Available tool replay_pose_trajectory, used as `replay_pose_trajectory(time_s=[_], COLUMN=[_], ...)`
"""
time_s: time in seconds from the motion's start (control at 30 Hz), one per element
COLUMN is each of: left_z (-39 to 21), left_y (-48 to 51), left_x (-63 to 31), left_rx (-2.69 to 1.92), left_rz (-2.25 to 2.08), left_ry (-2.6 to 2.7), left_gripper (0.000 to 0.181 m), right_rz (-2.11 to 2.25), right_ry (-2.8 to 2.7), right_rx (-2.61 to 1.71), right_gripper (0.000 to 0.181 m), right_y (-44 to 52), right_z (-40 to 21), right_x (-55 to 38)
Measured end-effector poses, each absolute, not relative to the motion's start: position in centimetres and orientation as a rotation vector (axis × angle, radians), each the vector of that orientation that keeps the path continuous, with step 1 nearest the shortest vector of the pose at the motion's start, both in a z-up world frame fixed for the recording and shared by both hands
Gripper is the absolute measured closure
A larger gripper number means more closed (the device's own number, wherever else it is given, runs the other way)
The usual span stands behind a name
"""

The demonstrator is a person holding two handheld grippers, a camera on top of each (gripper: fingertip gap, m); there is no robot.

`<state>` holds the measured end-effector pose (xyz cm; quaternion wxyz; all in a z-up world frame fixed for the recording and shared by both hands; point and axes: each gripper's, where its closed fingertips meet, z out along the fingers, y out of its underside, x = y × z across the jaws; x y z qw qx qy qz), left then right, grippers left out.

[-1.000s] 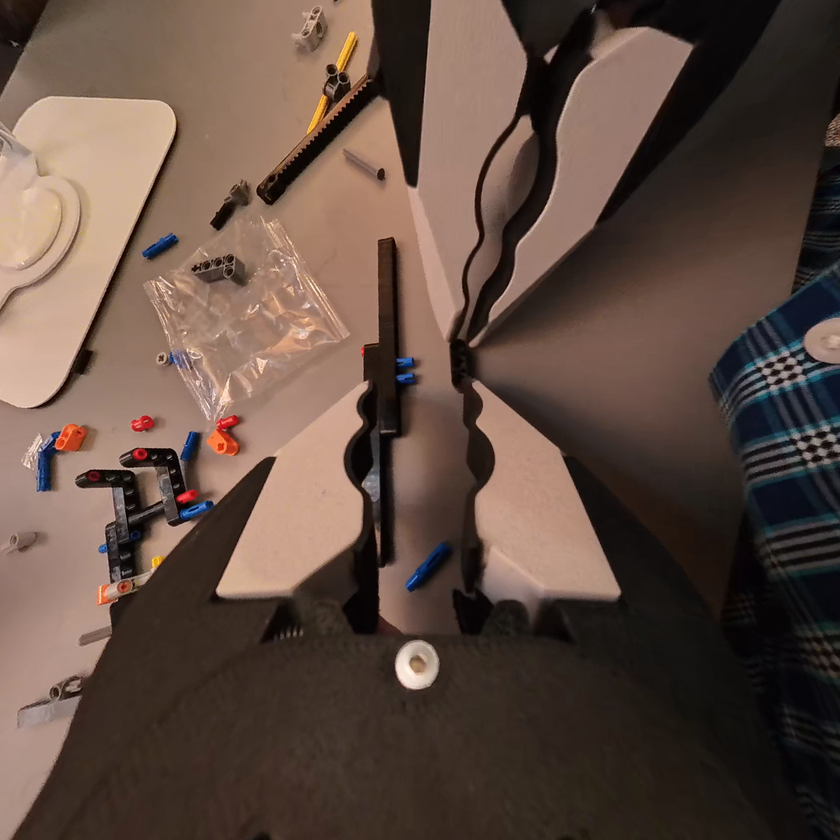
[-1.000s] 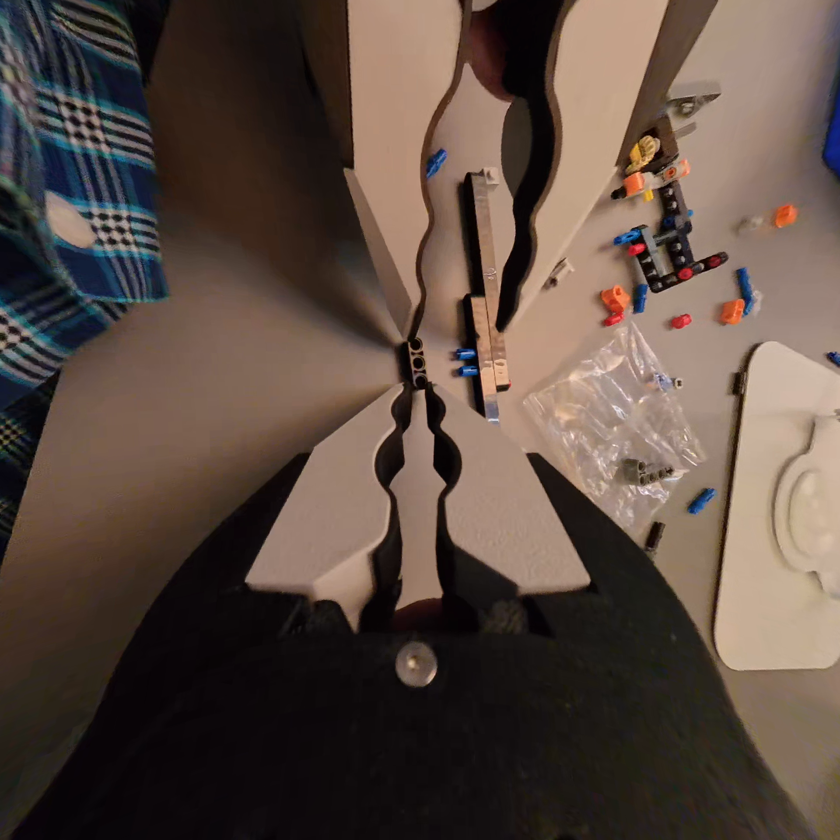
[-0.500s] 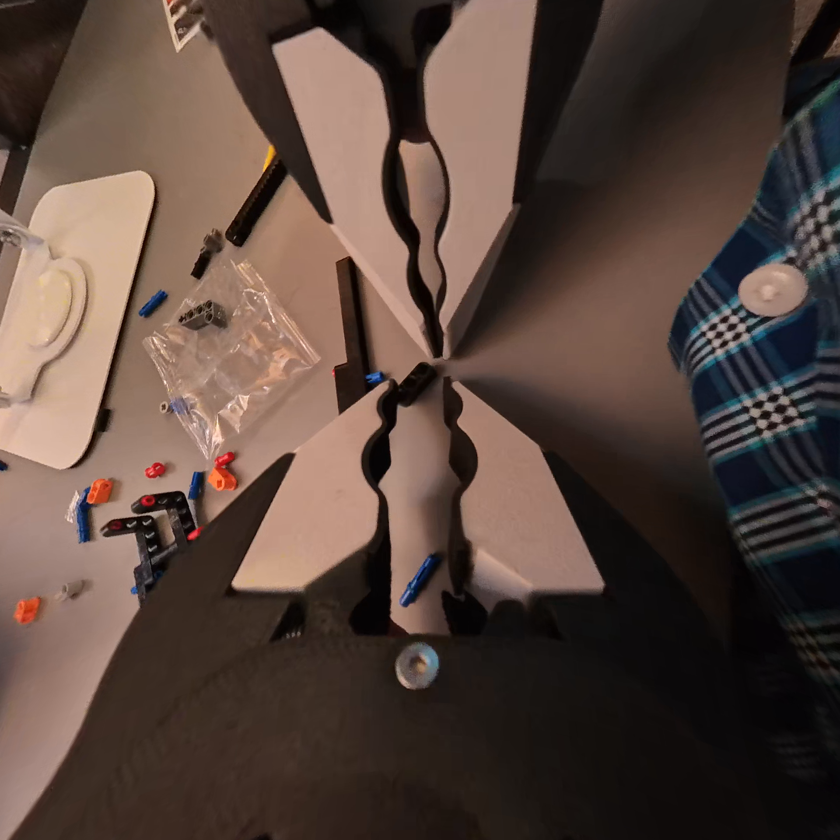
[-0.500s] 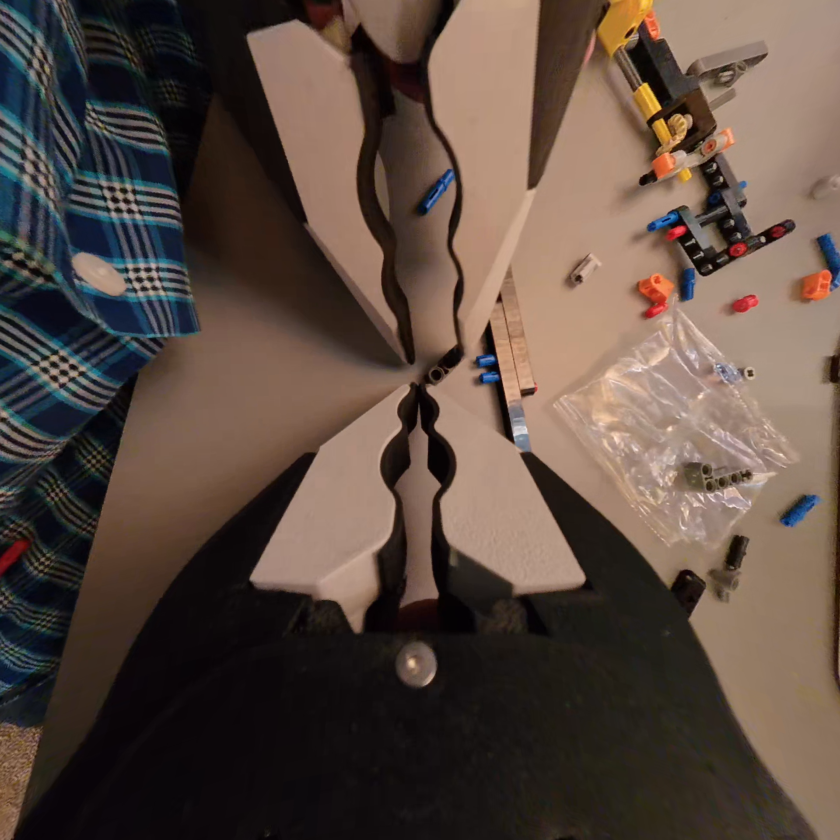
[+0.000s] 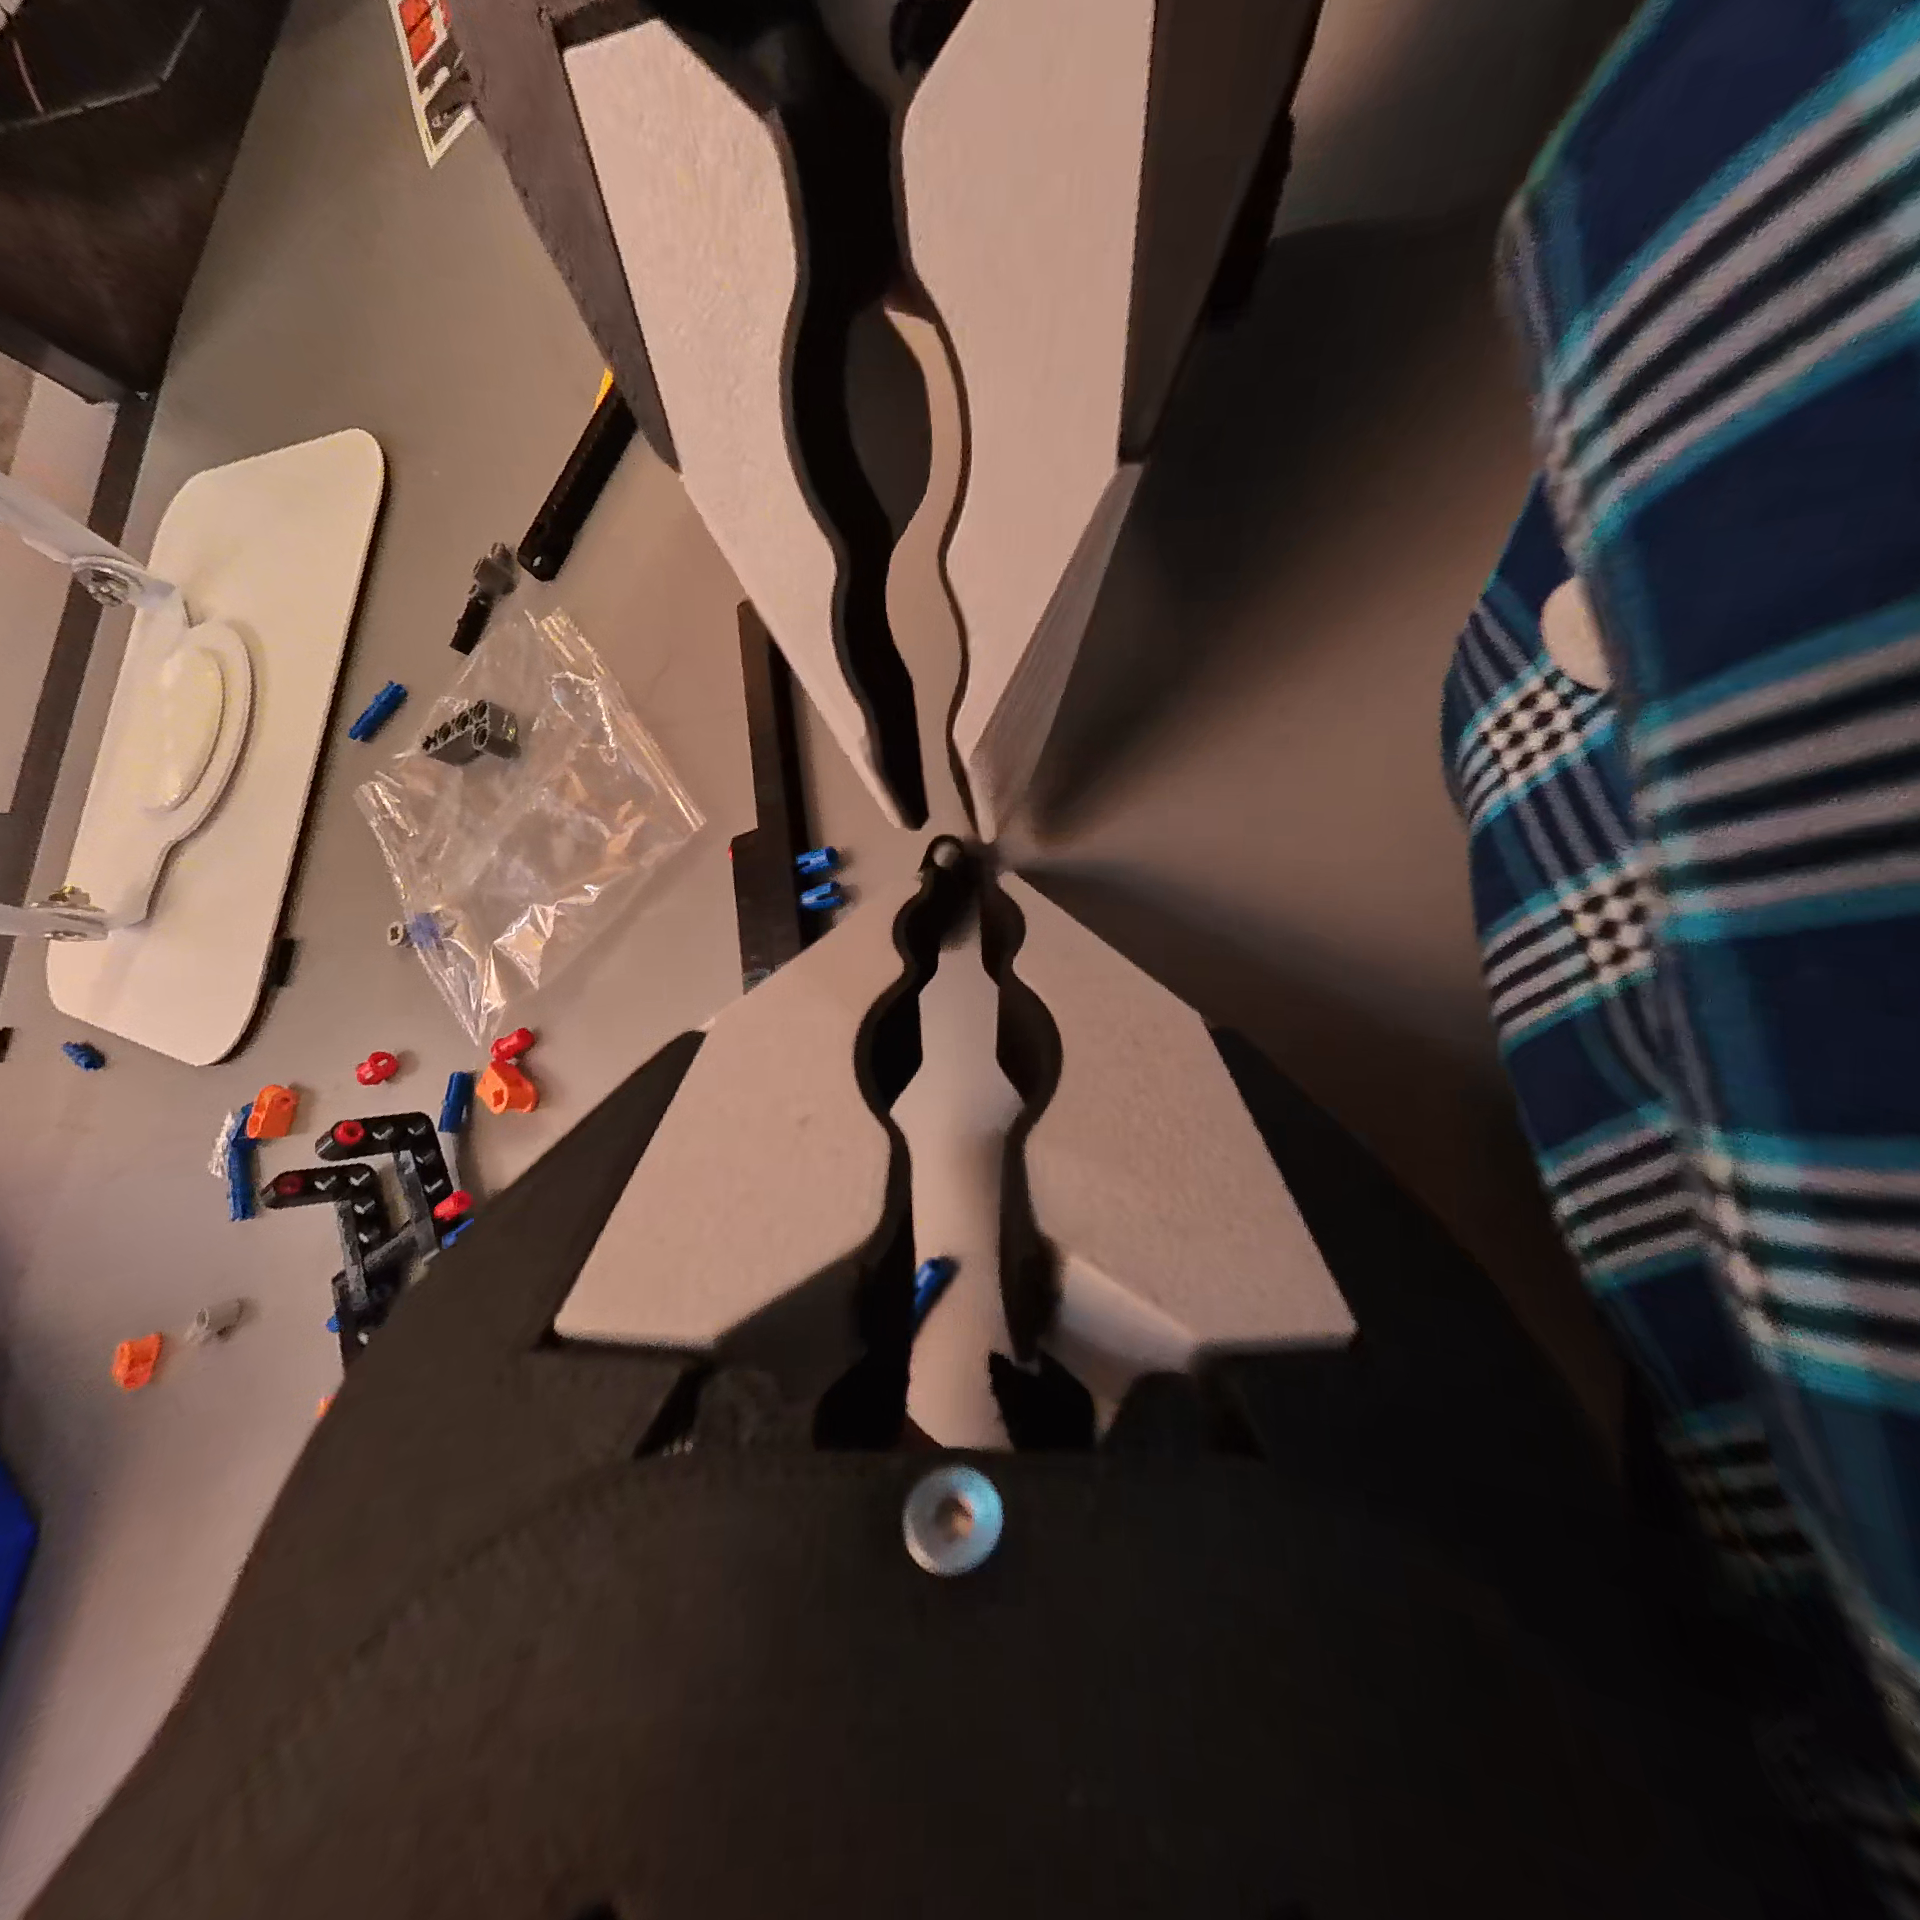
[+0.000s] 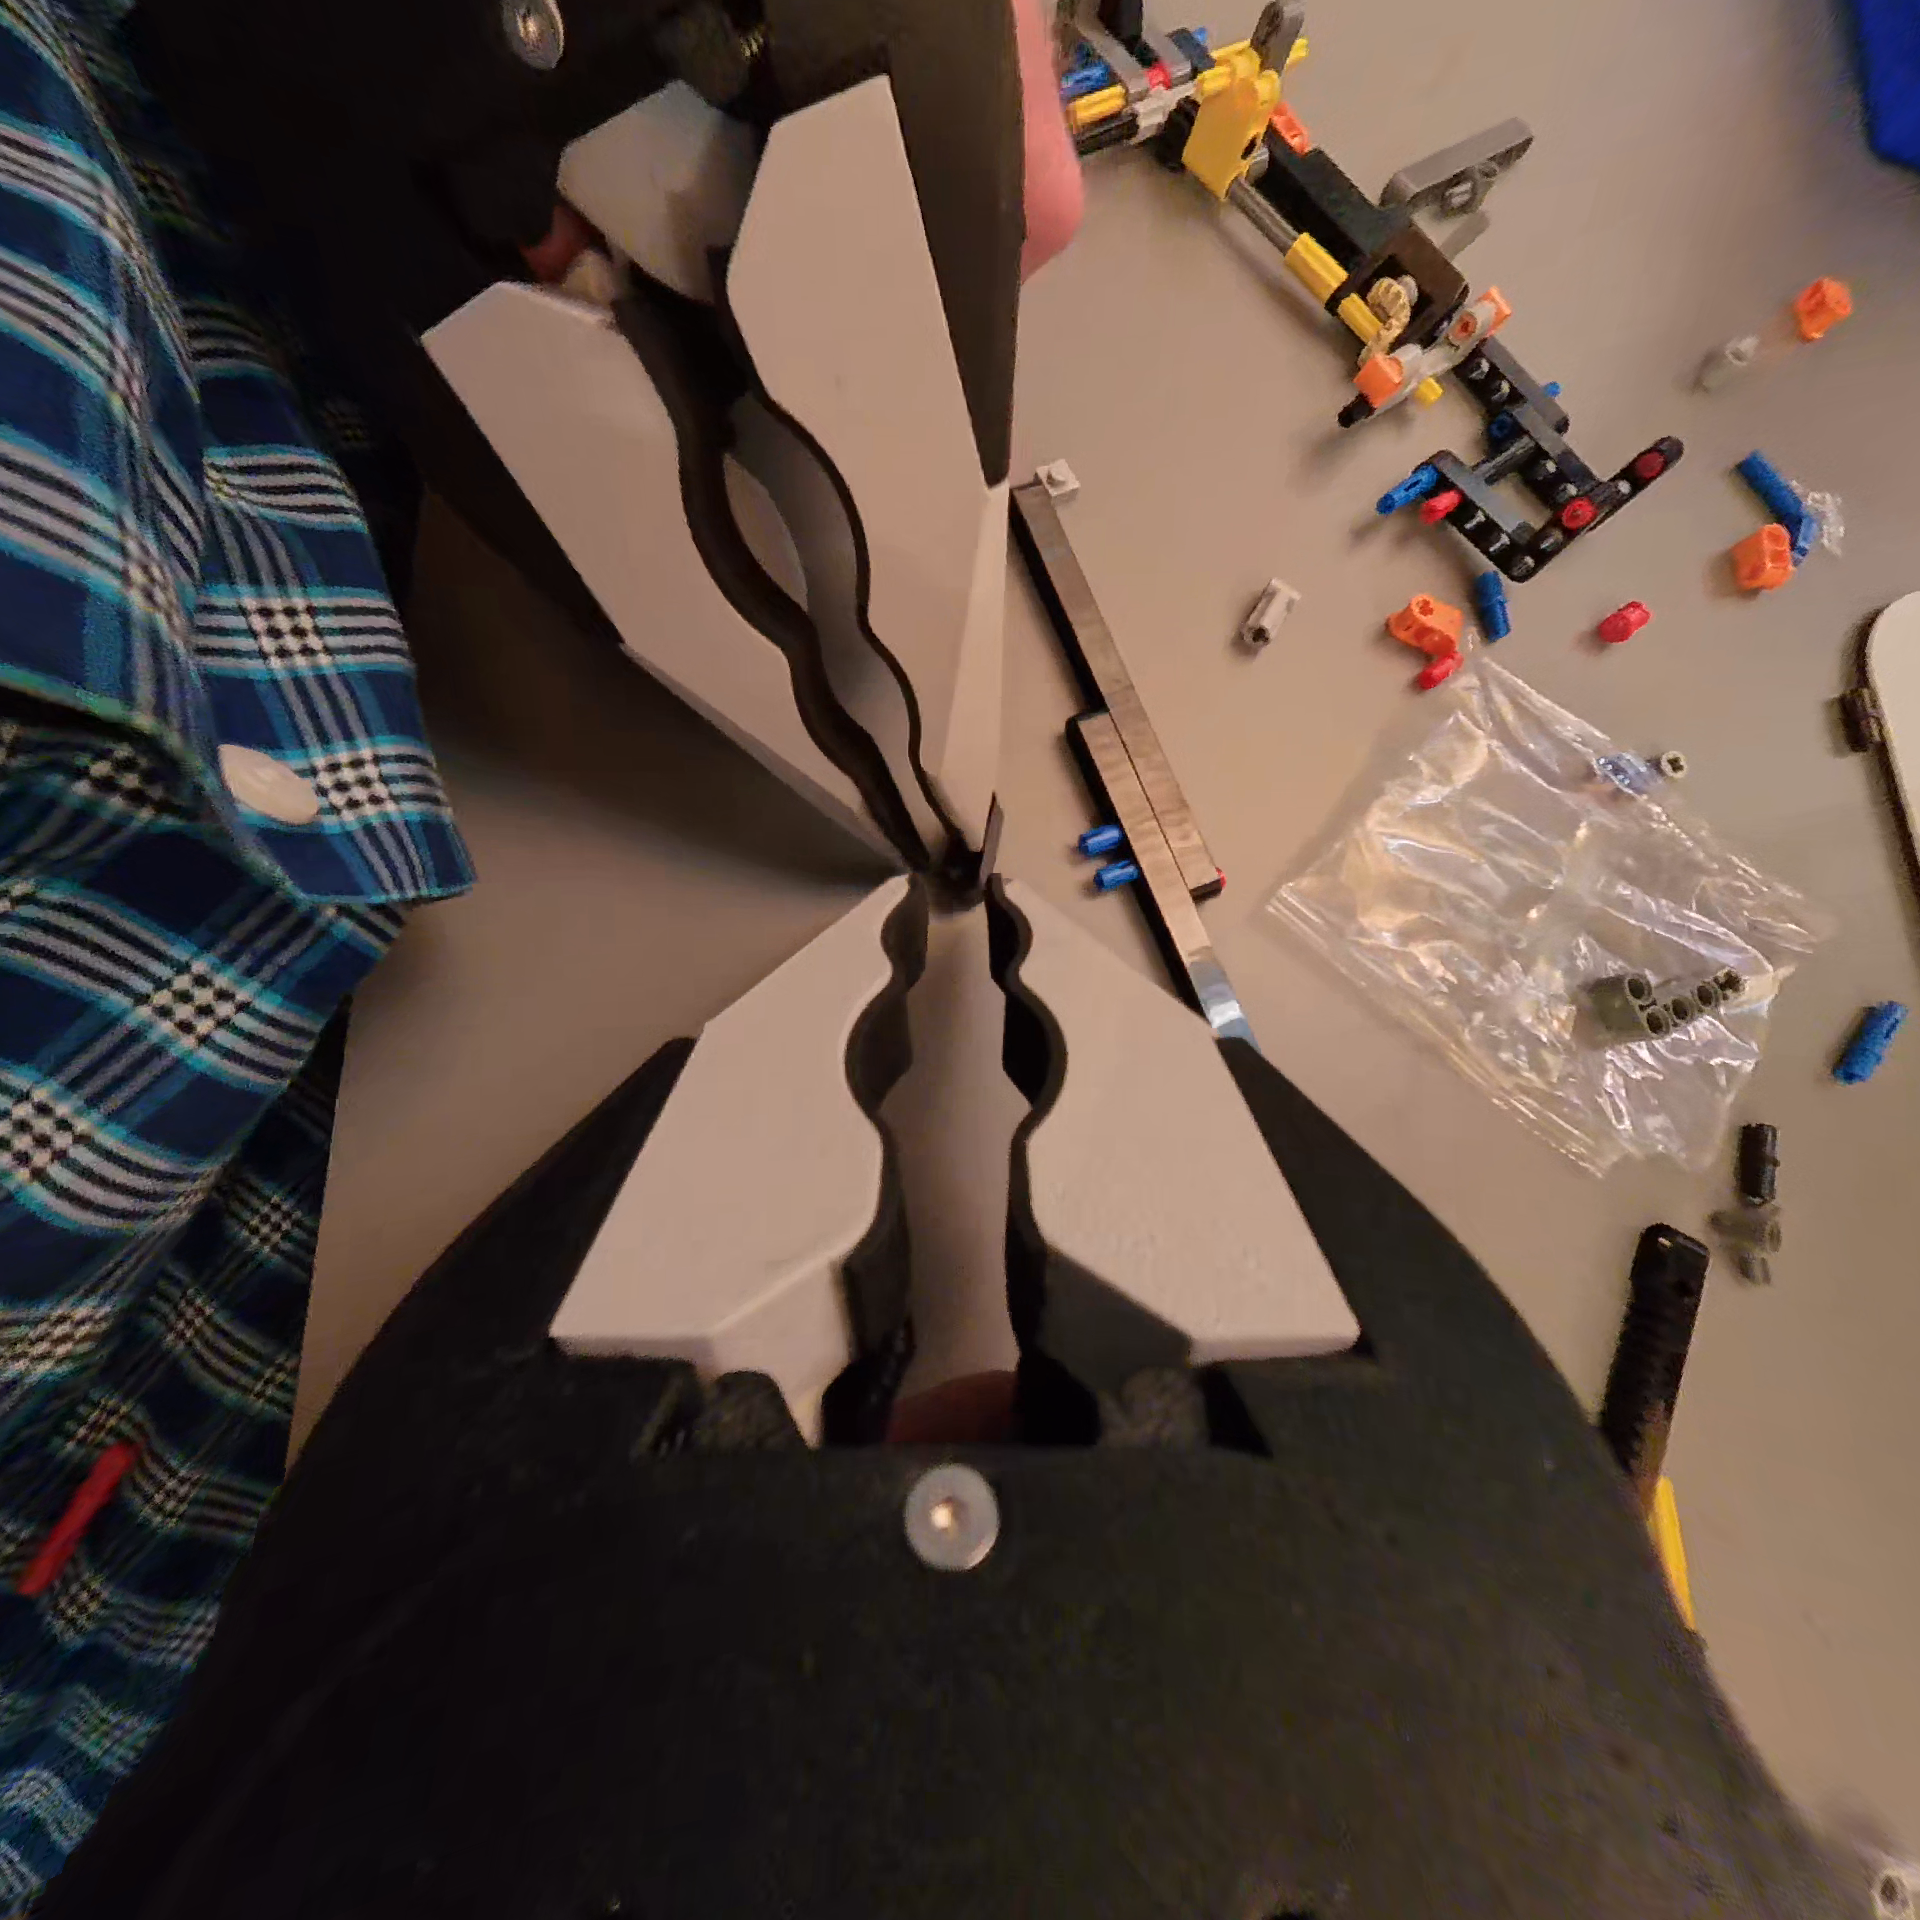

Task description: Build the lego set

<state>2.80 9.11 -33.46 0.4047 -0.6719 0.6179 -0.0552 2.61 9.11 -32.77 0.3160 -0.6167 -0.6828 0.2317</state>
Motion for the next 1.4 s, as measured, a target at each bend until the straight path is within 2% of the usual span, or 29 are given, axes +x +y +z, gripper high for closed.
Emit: replay_pose_trajectory(time_s=[0.73, 0.93, 1.2, 1.4], left_z=[-32.1, -32.5, -33.6, -33.7], left_y=[8.0, 9.1, 9.5, 9.3], left_x=[1.6, 0.9, 1.4, 3.0], left_rx=[-1.713, -1.761, -1.800, -1.795], left_rz=[-0.209, -0.176, -0.176, -0.196], left_ry=[1.456, 1.449, 1.508, 1.504], left_gripper=[0.170, 0.168, 0.172, 0.174], right_rz=[0.421, 0.467, 0.453, 0.454], right_ry=[-1.911, -1.824, -1.766, -1.753], right_rx=[-1.467, -1.534, -1.624, -1.649], right_gripper=[0.181, 0.170, 0.165, 0.168], right_y=[8.7, 9.4, 10.4, 10.8], right_z=[-32.9, -32.3, -32.8, -32.8], right_x=[2.5, 1.9, 1.8, 2.7])
